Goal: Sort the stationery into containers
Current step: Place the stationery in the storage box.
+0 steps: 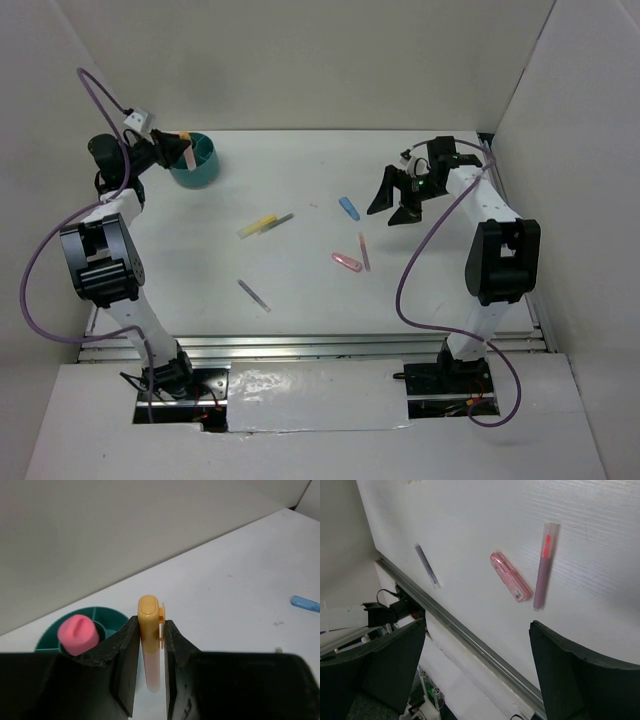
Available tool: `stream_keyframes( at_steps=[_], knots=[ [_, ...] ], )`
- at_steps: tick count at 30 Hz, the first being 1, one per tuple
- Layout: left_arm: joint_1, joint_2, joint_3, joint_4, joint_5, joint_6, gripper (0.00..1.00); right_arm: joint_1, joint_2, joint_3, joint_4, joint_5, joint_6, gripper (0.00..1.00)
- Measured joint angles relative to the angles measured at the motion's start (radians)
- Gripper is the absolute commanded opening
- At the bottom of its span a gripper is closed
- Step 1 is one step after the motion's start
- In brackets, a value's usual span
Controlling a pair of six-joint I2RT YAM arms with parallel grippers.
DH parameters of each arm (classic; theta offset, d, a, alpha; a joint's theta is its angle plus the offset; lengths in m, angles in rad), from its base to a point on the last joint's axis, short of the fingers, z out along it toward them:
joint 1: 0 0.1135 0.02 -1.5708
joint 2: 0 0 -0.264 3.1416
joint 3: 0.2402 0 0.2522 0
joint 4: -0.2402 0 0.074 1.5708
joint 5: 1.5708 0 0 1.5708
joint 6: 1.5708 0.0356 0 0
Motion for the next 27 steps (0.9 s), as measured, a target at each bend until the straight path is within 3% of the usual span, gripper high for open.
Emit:
stream_keyframes(
  at_steps=[9, 25, 27],
  knots=[
    [0.052, 0.098, 0.071, 0.172, 0.036, -0.002, 0.00, 0.005, 0.012, 0.000, 0.000, -0.003, -0.005, 0.90],
    [0.059, 0.214, 0.109, 0.208, 0.092, 0.074, 0.00, 0.048, 0.056, 0.000, -0.005, 0.001, -0.019, 0.90],
    [0.059, 0.224, 0.127, 0.205, 0.092, 0.091, 0.05, 0.054, 0.057, 0.000, -0.005, 0.003, -0.021, 0.91]
  ],
)
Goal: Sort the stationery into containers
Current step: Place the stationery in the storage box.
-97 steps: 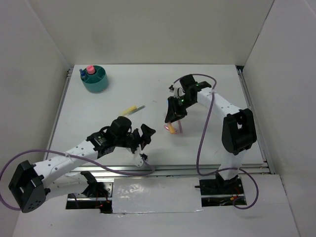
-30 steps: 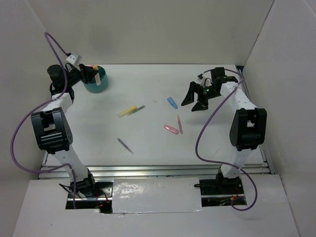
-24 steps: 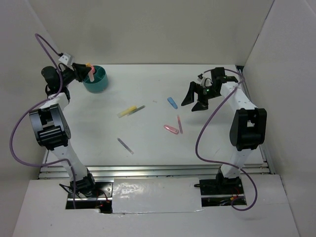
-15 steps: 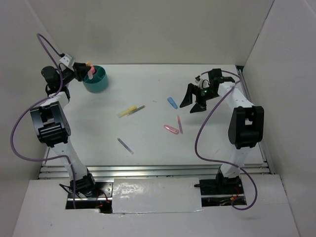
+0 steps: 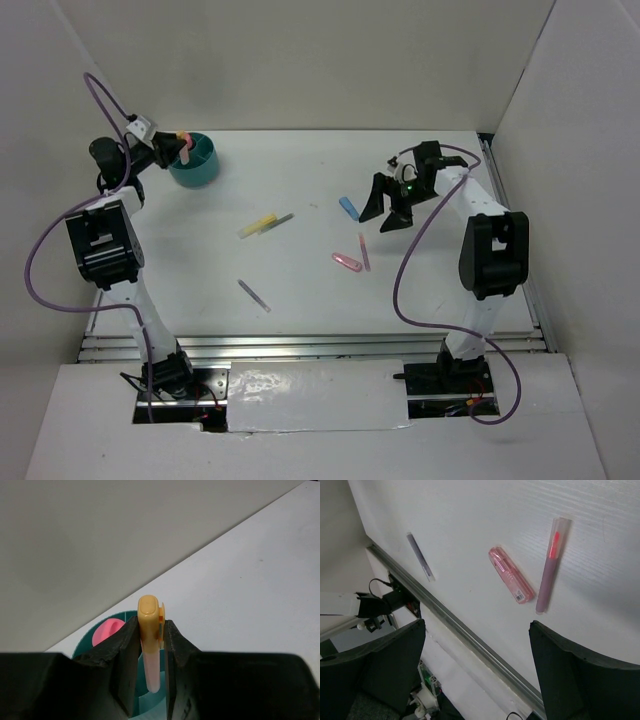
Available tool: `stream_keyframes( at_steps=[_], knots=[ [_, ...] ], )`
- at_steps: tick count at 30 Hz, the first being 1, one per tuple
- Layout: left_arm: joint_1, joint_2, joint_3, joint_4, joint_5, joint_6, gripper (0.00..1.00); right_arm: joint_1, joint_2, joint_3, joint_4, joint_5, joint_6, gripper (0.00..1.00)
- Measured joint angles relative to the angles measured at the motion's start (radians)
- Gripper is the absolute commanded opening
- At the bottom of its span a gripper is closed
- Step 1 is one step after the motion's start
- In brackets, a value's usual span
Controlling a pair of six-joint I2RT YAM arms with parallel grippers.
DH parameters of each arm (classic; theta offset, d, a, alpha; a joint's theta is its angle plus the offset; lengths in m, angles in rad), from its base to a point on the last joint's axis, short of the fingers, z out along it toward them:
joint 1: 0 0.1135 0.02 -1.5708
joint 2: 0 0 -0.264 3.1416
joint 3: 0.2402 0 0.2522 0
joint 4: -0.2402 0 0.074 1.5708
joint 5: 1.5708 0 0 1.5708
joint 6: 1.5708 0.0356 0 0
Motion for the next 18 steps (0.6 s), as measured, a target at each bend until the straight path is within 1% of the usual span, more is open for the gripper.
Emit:
stream_keyframes(
  at_steps=[1, 2, 4, 5, 13, 14, 16, 17, 18],
  knots=[
    [0.000, 0.004, 0.010, 0.000, -0.001, 0.005, 0.09, 0.003, 0.001, 0.000, 0.000, 0.002, -0.001, 0.90],
    [0.000, 0.008, 0.019, 0.000, -0.001, 0.009, 0.16, 0.007, 0.003, 0.000, 0.000, 0.003, -0.001, 0.90],
    [0.000, 0.010, 0.032, -0.002, -0.001, 0.020, 0.22, 0.015, 0.006, 0.001, -0.002, 0.011, -0.002, 0.90],
    [0.000, 0.011, 0.038, -0.004, -0.001, 0.026, 0.26, 0.020, 0.009, 0.003, -0.005, 0.016, -0.002, 0.91],
    [0.000, 0.018, 0.047, -0.013, -0.006, 0.055, 0.34, 0.042, 0.010, 0.008, -0.011, 0.025, -0.006, 0.91],
    [0.000, 0.018, 0.047, -0.015, -0.006, 0.056, 0.38, 0.042, 0.010, 0.008, -0.011, 0.027, -0.006, 0.90],
    [0.000, 0.018, 0.047, -0.019, -0.006, 0.059, 0.51, 0.042, 0.010, 0.008, -0.012, 0.032, -0.006, 0.91],
    [0.000, 0.018, 0.047, -0.023, -0.005, 0.058, 0.60, 0.042, 0.010, 0.008, -0.012, 0.036, -0.006, 0.91],
    [0.000, 0.018, 0.047, -0.026, -0.005, 0.062, 0.62, 0.042, 0.010, 0.008, -0.012, 0.037, -0.006, 0.91]
  ],
)
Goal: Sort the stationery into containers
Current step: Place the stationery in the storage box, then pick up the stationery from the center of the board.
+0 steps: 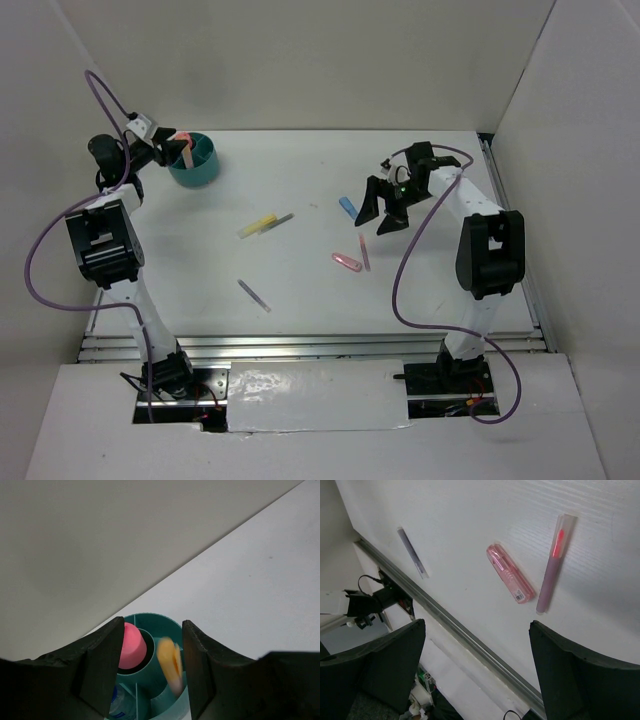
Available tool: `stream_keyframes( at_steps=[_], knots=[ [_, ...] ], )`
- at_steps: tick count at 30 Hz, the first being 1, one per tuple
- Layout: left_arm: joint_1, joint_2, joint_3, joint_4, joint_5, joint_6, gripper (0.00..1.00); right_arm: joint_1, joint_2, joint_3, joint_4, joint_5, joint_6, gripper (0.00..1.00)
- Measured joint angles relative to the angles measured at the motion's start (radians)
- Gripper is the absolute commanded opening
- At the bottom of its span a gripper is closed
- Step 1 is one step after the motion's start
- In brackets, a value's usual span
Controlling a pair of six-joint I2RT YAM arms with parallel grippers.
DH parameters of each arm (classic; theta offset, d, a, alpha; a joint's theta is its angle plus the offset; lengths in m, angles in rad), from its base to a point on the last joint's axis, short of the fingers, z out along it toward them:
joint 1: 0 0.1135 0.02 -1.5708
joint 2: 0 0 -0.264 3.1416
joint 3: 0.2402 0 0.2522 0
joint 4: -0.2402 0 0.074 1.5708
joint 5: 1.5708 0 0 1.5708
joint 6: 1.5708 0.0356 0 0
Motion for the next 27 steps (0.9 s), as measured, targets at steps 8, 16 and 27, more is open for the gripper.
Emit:
stream_keyframes(
  at_steps=[8, 16, 27],
  knots=[
    [-0.003, -0.078, -0.019, -0.121, -0.023, 0.043, 0.63, 0.000, -0.009, 0.000, -0.001, 0.013, -0.003, 0.91],
    [-0.142, -0.412, 0.076, -0.830, -0.217, 0.420, 0.57, -0.005, -0.077, -0.011, 0.000, 0.028, -0.012, 0.91],
    [-0.440, -0.256, 0.172, -1.492, -0.480, 0.709, 0.60, -0.005, -0.105, -0.047, -0.003, 0.041, -0.023, 0.91]
  ],
)
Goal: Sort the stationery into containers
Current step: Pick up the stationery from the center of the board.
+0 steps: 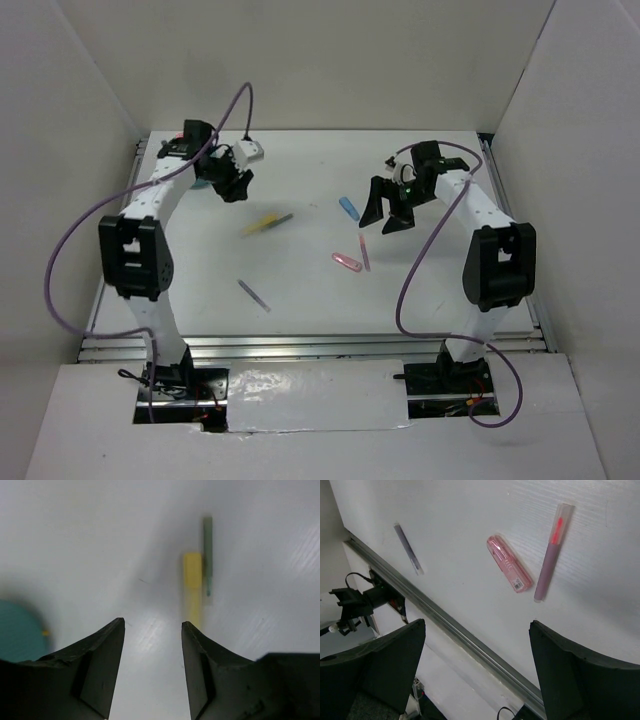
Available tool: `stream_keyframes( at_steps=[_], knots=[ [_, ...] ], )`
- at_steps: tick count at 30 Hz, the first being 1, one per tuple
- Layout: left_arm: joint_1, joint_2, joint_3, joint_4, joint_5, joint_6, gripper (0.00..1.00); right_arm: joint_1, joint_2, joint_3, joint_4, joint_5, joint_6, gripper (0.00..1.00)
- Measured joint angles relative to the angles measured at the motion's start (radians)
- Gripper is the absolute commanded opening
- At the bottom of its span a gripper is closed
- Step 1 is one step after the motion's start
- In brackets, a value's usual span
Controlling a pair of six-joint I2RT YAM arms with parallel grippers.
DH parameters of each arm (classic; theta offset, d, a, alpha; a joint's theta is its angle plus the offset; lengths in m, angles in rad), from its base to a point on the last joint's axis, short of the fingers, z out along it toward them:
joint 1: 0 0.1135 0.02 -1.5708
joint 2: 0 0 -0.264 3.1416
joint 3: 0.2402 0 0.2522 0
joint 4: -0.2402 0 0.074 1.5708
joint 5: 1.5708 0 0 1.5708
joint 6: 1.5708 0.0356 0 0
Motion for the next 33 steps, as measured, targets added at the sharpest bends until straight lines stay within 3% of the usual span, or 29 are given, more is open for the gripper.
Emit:
stream_keyframes(
  at_steps=[4, 10, 19, 25, 33],
  knots=[
    [-0.038, 0.186, 0.073, -0.136, -0.077, 0.018, 0.64, 0.004, -0.016, -0.005, -0.002, 0.008, -0.003, 0.91],
    [-0.095, 0.237, 0.080, -0.217, -0.178, 0.025, 0.66, 0.020, -0.023, -0.005, -0.003, 0.013, -0.003, 0.91],
    [-0.126, 0.296, 0.155, -0.200, -0.234, -0.021, 0.57, 0.037, -0.023, -0.005, -0.002, 0.013, -0.003, 0.91],
    [-0.145, 0.326, 0.198, -0.167, -0.267, -0.068, 0.62, 0.037, -0.023, -0.006, -0.002, 0.013, -0.003, 0.91],
    [-0.188, 0.369, 0.225, -0.158, -0.262, -0.093, 0.59, 0.037, -0.023, -0.021, -0.002, 0.012, -0.007, 0.91]
  ],
)
